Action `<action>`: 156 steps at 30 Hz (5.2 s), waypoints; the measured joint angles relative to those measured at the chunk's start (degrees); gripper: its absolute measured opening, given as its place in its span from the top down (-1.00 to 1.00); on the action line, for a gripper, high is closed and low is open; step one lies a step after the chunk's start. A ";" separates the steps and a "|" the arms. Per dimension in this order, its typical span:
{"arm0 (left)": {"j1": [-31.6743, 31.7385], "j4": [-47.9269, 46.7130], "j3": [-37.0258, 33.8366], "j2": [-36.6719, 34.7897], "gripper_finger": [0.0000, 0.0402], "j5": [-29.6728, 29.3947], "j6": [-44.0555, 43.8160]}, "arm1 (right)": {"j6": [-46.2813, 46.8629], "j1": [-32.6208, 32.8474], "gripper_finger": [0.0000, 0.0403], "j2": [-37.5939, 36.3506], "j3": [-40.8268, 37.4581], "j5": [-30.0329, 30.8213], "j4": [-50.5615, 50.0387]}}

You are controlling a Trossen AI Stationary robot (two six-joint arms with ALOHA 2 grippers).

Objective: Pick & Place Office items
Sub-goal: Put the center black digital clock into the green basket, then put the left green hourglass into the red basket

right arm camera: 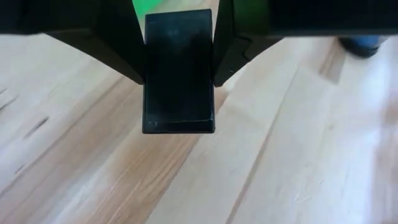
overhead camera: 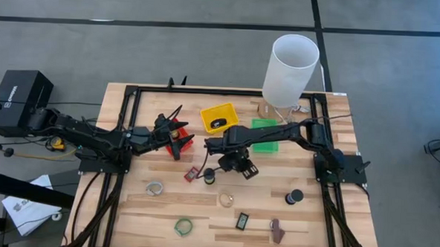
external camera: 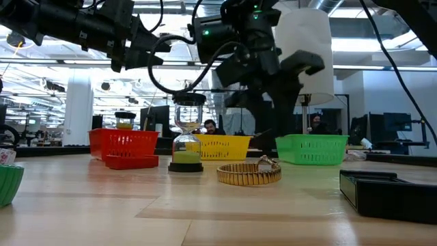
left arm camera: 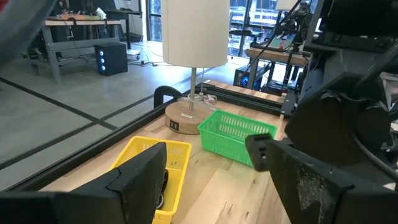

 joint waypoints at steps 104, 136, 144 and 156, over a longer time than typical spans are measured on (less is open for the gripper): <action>-0.61 0.38 -1.18 0.01 -0.34 -0.02 -2.62 | 15.50 -16.33 -0.11 -38.08 -50.63 5.90 38.49; -4.55 18.12 -0.89 11.70 -0.34 17.28 -1.89 | 22.37 6.43 -0.11 -73.86 -61.68 5.86 56.66; -4.89 18.32 7.47 23.87 -0.34 26.90 1.30 | 21.52 9.53 -0.11 -73.68 -69.25 5.88 68.79; -5.62 17.86 11.34 35.99 -0.40 25.44 3.43 | 16.83 6.13 -0.11 -72.87 -69.27 5.90 73.40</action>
